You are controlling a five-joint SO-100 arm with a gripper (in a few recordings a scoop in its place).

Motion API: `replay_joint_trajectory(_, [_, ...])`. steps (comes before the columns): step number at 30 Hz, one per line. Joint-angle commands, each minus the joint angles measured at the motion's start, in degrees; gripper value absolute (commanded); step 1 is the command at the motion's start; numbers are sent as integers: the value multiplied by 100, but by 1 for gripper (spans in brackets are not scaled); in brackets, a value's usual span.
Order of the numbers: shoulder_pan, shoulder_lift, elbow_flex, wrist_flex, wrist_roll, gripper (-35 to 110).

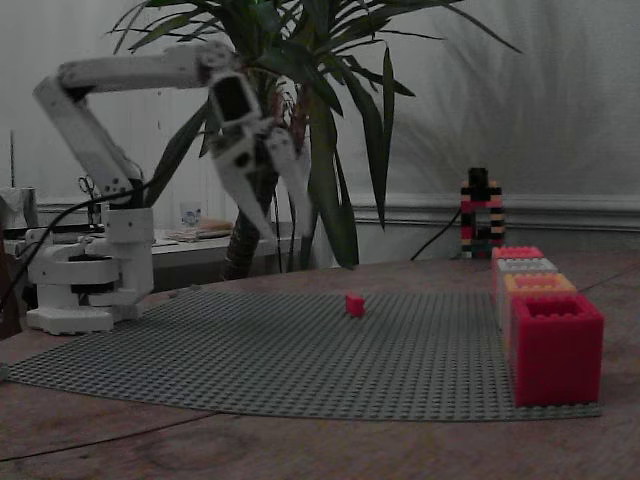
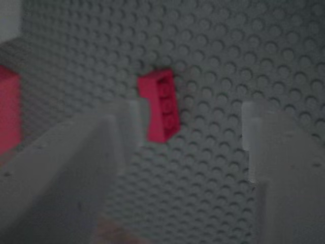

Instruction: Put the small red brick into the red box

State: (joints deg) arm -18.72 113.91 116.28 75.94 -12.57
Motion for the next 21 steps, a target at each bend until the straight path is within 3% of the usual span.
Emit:
replay_joint_trajectory(1, [-308,-1107,-914,-229,-35,20])
replay_joint_trajectory(21, [-949,-2681,-1345,-1784,255,19])
